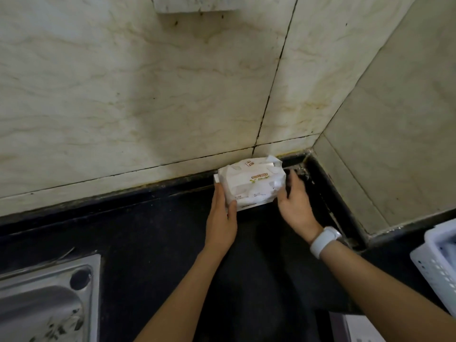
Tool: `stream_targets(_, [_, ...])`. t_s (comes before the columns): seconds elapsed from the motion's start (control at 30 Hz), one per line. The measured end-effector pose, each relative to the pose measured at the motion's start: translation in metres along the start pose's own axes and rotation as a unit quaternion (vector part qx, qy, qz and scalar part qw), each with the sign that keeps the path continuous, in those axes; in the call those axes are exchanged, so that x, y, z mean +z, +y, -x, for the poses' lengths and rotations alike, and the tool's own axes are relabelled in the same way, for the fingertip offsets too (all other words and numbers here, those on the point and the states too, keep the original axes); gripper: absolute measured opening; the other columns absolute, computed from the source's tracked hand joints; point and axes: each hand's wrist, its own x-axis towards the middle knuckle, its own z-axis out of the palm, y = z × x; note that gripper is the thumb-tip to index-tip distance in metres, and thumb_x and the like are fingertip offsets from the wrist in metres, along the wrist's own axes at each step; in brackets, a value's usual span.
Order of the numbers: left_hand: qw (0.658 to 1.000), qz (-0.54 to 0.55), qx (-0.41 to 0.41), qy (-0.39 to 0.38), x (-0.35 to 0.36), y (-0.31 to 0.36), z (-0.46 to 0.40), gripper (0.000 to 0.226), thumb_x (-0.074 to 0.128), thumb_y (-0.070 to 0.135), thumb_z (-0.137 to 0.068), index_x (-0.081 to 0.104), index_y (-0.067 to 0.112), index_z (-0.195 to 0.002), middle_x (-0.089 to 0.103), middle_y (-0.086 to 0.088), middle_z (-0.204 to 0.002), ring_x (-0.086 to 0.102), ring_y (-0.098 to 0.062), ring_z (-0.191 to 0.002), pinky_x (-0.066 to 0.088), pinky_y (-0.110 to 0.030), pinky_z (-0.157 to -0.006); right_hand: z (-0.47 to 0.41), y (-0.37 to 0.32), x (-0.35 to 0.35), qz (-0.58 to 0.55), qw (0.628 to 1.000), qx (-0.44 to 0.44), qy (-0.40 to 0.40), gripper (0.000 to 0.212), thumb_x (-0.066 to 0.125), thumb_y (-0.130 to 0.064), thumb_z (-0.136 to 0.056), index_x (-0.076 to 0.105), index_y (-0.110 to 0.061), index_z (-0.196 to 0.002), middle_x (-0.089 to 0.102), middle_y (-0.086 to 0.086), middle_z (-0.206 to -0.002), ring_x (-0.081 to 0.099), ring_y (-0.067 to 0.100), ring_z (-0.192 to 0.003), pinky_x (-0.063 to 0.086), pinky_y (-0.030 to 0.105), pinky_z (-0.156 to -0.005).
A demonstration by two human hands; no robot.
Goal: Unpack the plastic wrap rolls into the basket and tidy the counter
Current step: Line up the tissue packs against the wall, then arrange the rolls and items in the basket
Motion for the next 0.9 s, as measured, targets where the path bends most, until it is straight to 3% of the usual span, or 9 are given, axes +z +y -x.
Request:
stream_targets(0.07, [1.0, -0.001, -0.012, 0.006, 0.0, 0.0, -0.005, 0.057, 0.034, 0.029, -0.099, 0.007, 0.025, -0.148, 0.021, 0.002, -0.156, 0.027, -0.016, -0.139, 0.026, -0.027, -0.111, -0.002, 0.004, 0.006, -0.044, 0.997, -0.007, -0.067, 0.045, 0.038, -0.008, -0.093, 0.029, -0.012, -0.137, 0.047, 0.004, -0.127, 0.043, 0.018, -0.12, 0.03, 0.001, -0.094])
stream_targets(0.1, [1.0, -0.006, -0.017, 0.008, 0.0, 0.0, -0.008, 0.057, 0.034, 0.028, -0.099, 0.007, 0.025, -0.148, 0.023, 0.001, -0.156, 0.03, -0.017, -0.138, 0.029, -0.03, -0.111, -0.003, 0.005, 0.009, -0.047, 0.996, -0.013, -0.076, 0.045, 0.036, -0.008, -0.093, 0.029, -0.015, -0.137, 0.048, 0.002, -0.123, 0.043, 0.013, -0.114, 0.028, -0.004, -0.086])
stream_targets(0.23, [0.998, -0.063, -0.027, 0.002, -0.001, 0.0, -0.016, 0.056, 0.031, 0.027, -0.099, 0.005, 0.022, -0.148, 0.022, -0.004, -0.155, 0.026, -0.023, -0.14, 0.033, -0.045, -0.112, -0.013, 0.011, 0.017, -0.027, 0.995, 0.028, -0.094, 0.046, 0.032, -0.016, -0.096, 0.021, -0.016, -0.14, 0.046, 0.012, -0.136, 0.046, 0.024, -0.121, 0.03, 0.019, -0.089])
stream_targets(0.3, [0.997, -0.071, -0.023, 0.002, -0.003, 0.003, -0.015, 0.054, 0.032, 0.026, -0.099, 0.009, 0.019, -0.148, 0.024, -0.005, -0.154, 0.025, -0.025, -0.141, 0.033, -0.047, -0.111, -0.017, 0.01, 0.013, -0.007, 0.994, 0.028, -0.109, 0.047, 0.031, -0.018, -0.097, 0.018, -0.015, -0.142, 0.044, 0.013, -0.139, 0.044, 0.029, -0.124, 0.03, 0.023, -0.091])
stream_targets(0.43, [0.995, -0.087, -0.045, 0.028, -0.004, 0.015, 0.004, 0.059, 0.037, 0.025, -0.098, 0.008, 0.014, -0.148, 0.012, -0.009, -0.157, 0.013, -0.024, -0.144, 0.017, -0.039, -0.117, -0.008, 0.007, -0.004, -0.009, 0.993, 0.052, -0.107, 0.053, 0.032, -0.024, -0.097, 0.01, -0.013, -0.144, 0.031, 0.011, -0.149, 0.032, 0.026, -0.135, 0.027, 0.033, -0.108])
stream_targets(0.5, [0.994, -0.089, -0.045, 0.054, -0.002, 0.024, 0.026, 0.06, 0.043, 0.022, -0.096, 0.013, 0.014, -0.147, 0.013, -0.01, -0.156, 0.016, -0.023, -0.143, 0.019, -0.038, -0.115, 0.01, 0.005, -0.018, -0.01, 0.995, 0.061, -0.074, 0.052, 0.034, -0.023, -0.097, 0.015, -0.012, -0.144, 0.026, 0.01, -0.151, 0.026, 0.024, -0.138, 0.022, 0.033, -0.112])
stream_targets(0.6, [0.994, -0.092, -0.006, 0.057, 0.012, 0.039, 0.068, 0.054, 0.048, 0.018, -0.094, 0.026, 0.016, -0.143, 0.026, -0.007, -0.15, 0.029, -0.02, -0.137, 0.029, -0.039, -0.113, 0.056, 0.01, -0.048, -0.029, 0.998, 0.041, -0.04, 0.044, 0.038, -0.014, -0.095, 0.03, -0.013, -0.138, 0.043, 0.01, -0.141, 0.045, 0.021, -0.124, 0.036, 0.033, -0.104])
stream_targets(0.73, [0.992, -0.098, 0.084, -0.013, 0.053, 0.061, 0.111, 0.042, 0.048, 0.015, -0.093, 0.041, 0.017, -0.134, 0.041, -0.003, -0.14, 0.038, -0.013, -0.129, 0.029, -0.023, -0.106, 0.122, 0.035, -0.103, -0.049, 0.999, 0.023, 0.01, 0.041, 0.039, -0.005, -0.092, 0.04, -0.018, -0.131, 0.055, 0.004, -0.121, 0.058, 0.009, -0.094, 0.044, 0.028, -0.088])
stream_targets(0.9, [0.958, -0.134, 0.215, -0.132, 0.135, 0.103, 0.135, 0.035, 0.049, 0.011, -0.09, 0.051, 0.014, -0.125, 0.052, -0.005, -0.13, 0.048, -0.017, -0.121, 0.034, -0.024, -0.099, 0.18, 0.078, -0.18, -0.071, 0.99, 0.047, 0.114, 0.043, 0.038, 0.004, -0.09, 0.044, -0.024, -0.122, 0.056, 0.003, -0.111, 0.062, 0.013, -0.09, 0.048, 0.026, -0.085])
